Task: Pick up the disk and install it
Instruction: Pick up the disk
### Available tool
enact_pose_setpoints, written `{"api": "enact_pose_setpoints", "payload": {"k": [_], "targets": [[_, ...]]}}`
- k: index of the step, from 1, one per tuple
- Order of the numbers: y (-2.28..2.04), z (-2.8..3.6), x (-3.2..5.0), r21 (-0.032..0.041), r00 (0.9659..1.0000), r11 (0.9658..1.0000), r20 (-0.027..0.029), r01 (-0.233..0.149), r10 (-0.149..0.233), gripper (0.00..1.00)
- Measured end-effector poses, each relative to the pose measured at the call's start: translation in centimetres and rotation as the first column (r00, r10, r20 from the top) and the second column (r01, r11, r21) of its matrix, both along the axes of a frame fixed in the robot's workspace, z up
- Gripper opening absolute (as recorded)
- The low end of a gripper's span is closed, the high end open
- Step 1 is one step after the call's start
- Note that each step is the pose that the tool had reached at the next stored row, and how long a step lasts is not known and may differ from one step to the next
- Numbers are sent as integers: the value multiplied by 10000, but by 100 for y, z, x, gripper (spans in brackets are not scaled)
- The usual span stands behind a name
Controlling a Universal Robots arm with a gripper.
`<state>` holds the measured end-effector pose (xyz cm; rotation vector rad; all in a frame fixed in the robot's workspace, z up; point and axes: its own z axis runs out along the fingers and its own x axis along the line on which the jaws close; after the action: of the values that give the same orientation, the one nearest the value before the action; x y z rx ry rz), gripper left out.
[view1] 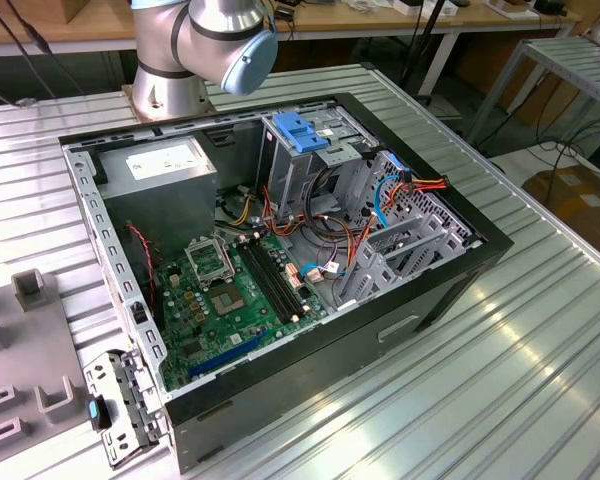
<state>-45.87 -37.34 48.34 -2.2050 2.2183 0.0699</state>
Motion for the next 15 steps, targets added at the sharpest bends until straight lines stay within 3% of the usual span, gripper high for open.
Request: {"api": "enact_pose_setpoints", "payload": {"k": [15], "targets": [[0,215,5,16,10000,10000,-52,0,0,37]]}}
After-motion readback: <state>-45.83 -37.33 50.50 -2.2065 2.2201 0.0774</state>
